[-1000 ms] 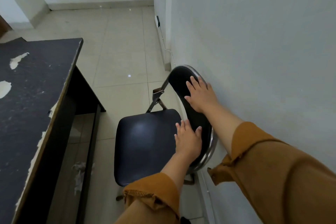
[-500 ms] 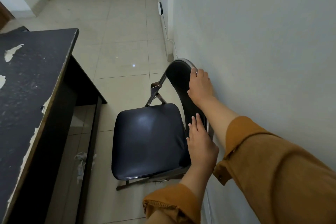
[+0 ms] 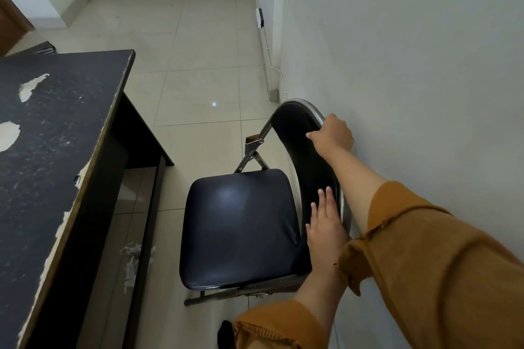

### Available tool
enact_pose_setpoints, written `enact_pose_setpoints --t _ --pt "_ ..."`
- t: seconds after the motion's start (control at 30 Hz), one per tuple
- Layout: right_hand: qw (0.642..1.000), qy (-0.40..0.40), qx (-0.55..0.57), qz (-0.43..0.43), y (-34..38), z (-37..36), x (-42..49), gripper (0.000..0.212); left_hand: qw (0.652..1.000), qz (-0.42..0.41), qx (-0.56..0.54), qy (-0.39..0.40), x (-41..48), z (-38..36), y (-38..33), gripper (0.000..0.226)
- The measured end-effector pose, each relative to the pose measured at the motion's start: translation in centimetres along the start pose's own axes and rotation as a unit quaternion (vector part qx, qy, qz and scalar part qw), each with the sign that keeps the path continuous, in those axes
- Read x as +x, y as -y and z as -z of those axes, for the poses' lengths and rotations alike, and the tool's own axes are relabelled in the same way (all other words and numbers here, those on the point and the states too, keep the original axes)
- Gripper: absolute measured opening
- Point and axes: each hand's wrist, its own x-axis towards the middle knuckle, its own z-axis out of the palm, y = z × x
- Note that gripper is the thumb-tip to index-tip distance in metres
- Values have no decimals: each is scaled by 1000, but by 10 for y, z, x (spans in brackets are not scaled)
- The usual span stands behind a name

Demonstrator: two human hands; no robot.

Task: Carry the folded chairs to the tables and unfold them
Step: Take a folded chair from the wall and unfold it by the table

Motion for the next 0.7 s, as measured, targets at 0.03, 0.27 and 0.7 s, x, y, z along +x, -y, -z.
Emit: enact_pose_setpoints --t 0.03,0.27,0.7 --pt "1000 -7 2 -5 3 -2 3 33 1000 -3 -2 -1 3 2 1 76" --pt "999 1 46 -26 21 -11 24 34 1000 -13 -16 -7 23 21 5 83" --pt "995 26 99 8 129 -47 63 31 997 -14 -26 -76 80 116 41 100"
